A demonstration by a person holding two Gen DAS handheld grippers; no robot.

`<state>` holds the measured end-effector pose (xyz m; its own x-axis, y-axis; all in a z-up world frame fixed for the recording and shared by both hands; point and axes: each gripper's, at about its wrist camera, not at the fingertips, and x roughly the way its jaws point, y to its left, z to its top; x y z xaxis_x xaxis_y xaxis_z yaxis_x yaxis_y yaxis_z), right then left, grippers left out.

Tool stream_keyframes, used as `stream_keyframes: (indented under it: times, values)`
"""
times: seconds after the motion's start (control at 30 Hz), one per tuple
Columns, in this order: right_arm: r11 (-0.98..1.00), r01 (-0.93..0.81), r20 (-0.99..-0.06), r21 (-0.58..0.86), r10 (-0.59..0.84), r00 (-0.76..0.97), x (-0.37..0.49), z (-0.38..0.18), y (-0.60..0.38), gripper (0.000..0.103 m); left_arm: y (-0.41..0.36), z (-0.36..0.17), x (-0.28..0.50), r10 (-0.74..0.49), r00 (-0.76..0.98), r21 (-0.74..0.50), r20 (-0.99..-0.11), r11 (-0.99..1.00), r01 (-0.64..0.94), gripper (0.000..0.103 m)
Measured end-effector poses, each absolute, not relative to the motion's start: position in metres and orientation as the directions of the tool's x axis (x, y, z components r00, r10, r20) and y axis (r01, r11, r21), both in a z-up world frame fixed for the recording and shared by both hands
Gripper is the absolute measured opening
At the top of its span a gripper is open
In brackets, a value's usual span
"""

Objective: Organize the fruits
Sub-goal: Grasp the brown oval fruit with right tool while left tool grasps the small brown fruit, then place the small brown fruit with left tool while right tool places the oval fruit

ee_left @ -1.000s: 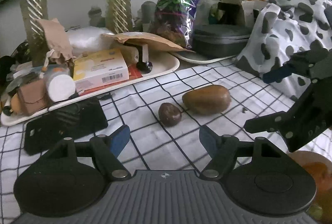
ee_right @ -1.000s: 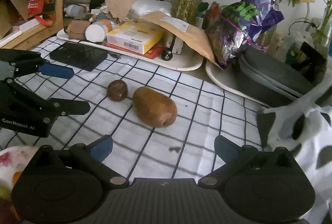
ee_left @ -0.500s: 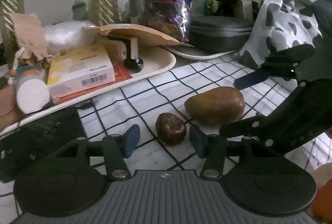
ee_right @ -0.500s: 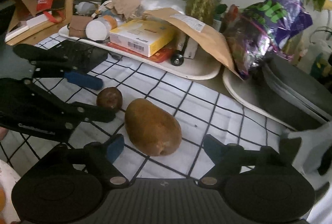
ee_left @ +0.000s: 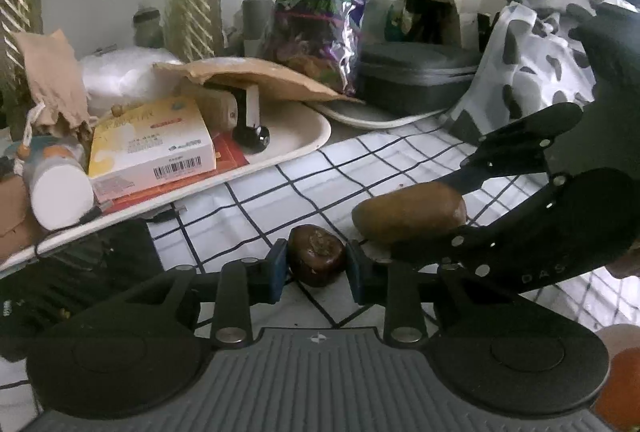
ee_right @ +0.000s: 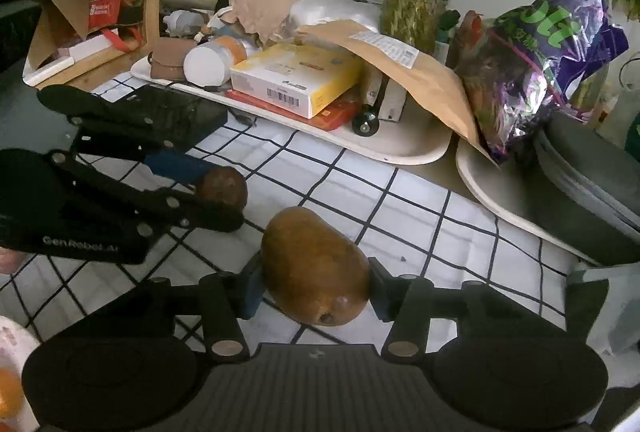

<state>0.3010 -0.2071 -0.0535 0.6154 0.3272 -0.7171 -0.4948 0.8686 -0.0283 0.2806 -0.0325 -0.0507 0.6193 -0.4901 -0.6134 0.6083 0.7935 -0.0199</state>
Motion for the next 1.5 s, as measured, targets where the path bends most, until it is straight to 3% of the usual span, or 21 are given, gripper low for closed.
stream_keyframes:
  times: [0.63, 1.03, 1.07, 1.13, 1.17, 1.2, 1.5]
  values:
    - [0.880, -0.476, -0.672, -0.003, 0.351, 0.653, 0.214, 0.000, -0.214, 0.053, -0.018, -0.013, 0.194, -0.588, 0.570, -0.119, -0.574, 0.748, 0.652, 0.029]
    - [0.900, -0.435, -0.663, 0.013, 0.334, 0.670, 0.166, 0.015, -0.224, 0.053, -0.021, -0.021, 0.159, -0.628, 0.456, -0.201, -0.630, 0.700, 0.686, 0.030]
    - [0.901, -0.433, -0.665, 0.012, 0.330, 0.670, 0.163, 0.015, -0.225, 0.053, -0.021, -0.022, 0.159, -0.630, 0.451, -0.207, -0.632, 0.698, 0.685, 0.031]
    - [0.902, -0.431, -0.667, 0.013, 0.329, 0.668, 0.158, 0.016, -0.226, 0.053, -0.022, -0.022, 0.158, -0.630, 0.449, -0.216, -0.634, 0.701, 0.679, 0.053]
    - [0.903, -0.429, -0.668, 0.013, 0.327, 0.669, 0.156, 0.016, -0.226, 0.053, -0.021, -0.021, 0.156, -0.628, 0.458, -0.214, -0.629, 0.706, 0.675, 0.071]
    - [0.904, -0.427, -0.668, 0.015, 0.327, 0.669, 0.154, 0.017, -0.226, 0.053, -0.020, -0.019, 0.154, -0.627, 0.474, -0.208, -0.618, 0.712, 0.671, 0.075]
    - [0.900, -0.432, -0.678, 0.064, 0.357, 0.642, 0.136, 0.020, -0.216, 0.053, 0.011, -0.006, 0.137, -0.542, 0.584, -0.163, -0.604, 0.802, 0.575, 0.075]
